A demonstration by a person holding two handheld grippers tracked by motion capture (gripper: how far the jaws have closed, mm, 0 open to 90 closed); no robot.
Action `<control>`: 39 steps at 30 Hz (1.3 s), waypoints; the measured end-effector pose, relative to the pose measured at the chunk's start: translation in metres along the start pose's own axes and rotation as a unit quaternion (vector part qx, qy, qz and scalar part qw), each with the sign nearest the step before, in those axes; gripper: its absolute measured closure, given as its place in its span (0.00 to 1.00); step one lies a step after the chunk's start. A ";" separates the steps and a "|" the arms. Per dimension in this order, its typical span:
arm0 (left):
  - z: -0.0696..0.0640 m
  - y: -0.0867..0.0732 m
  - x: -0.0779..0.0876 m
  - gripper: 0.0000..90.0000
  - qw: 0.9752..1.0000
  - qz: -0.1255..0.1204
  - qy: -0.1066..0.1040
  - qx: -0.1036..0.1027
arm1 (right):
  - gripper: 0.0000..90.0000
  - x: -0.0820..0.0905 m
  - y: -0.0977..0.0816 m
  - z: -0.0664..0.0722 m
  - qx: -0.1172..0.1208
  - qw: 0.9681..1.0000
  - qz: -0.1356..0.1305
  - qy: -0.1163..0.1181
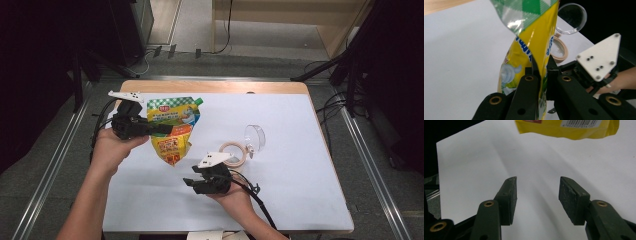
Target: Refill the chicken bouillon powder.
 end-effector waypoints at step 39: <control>-0.054 -0.004 0.004 1.00 0.998 0.018 -0.062 0.005 | 0.70 0.002 0.009 -0.003 0.064 0.994 -0.064 -0.056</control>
Point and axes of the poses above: each handheld gripper's, and its own axes: x roughly backward along the jaws, y roughly out of its top, z roughly to its left, the point moved 9 cm from there along -x, roughly forward along the jaws, and after that the axes turned 9 degrees about y, right-handed, at the moved point
